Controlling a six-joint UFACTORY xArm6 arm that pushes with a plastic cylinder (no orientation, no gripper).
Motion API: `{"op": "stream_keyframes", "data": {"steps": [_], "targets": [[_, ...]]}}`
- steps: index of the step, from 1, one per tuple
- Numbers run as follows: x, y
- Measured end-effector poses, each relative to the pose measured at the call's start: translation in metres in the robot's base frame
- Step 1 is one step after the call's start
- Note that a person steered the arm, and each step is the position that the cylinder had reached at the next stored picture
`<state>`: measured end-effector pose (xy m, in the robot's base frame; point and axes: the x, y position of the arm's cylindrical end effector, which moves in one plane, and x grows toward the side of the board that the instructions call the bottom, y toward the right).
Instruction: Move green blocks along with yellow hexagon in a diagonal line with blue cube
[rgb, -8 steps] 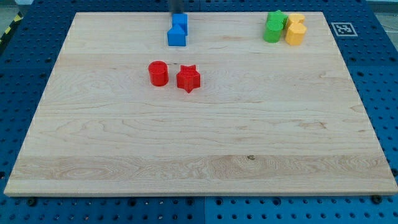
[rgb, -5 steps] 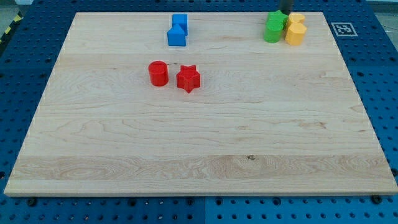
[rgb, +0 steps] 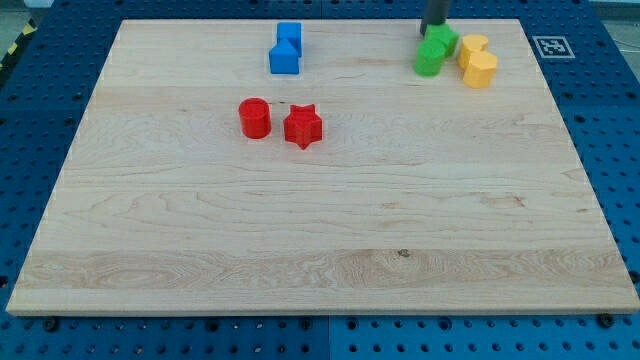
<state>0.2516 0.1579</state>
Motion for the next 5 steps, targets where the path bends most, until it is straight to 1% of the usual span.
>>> {"op": "stream_keyframes", "data": {"steps": [1, 2, 3, 4, 5], "targets": [[0.066, -0.001], [0.064, -0.002], [0.086, 0.001], [0.119, 0.006], [0.126, 0.038]]}}
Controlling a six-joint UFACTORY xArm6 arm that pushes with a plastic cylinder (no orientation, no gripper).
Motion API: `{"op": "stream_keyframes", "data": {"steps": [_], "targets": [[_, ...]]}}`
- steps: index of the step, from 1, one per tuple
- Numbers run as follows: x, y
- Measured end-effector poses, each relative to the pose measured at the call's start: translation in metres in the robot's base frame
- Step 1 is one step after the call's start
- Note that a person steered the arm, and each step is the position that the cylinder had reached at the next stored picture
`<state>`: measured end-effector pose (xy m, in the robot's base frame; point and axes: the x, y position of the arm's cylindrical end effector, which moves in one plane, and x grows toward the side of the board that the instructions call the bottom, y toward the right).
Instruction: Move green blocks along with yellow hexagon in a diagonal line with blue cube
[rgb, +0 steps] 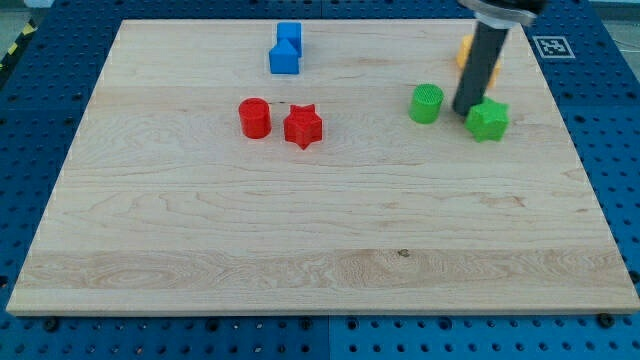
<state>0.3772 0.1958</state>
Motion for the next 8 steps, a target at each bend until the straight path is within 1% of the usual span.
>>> {"op": "stream_keyframes", "data": {"steps": [1, 2, 3, 4, 5, 6, 7, 8], "targets": [[-0.009, 0.069], [-0.037, 0.078], [-0.052, 0.052], [-0.057, 0.050], [-0.057, 0.080], [-0.062, 0.064], [-0.067, -0.007], [-0.068, -0.055]]}}
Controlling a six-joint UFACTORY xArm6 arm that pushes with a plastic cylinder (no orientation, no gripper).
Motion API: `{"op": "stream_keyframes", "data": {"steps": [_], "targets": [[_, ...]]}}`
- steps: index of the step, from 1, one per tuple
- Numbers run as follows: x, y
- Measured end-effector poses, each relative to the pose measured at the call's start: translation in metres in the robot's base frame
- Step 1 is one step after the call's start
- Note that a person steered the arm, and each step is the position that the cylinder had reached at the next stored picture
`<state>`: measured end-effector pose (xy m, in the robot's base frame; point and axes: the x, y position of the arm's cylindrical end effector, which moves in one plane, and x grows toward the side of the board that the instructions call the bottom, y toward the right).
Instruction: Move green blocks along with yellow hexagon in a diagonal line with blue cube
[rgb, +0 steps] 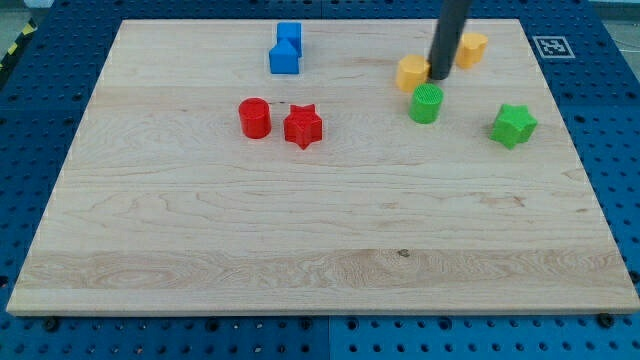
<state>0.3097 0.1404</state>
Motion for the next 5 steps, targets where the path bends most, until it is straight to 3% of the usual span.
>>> {"op": "stream_keyframes", "data": {"steps": [2, 4, 5], "targets": [[0.002, 0.029], [0.014, -0.061], [0.014, -0.078]]}}
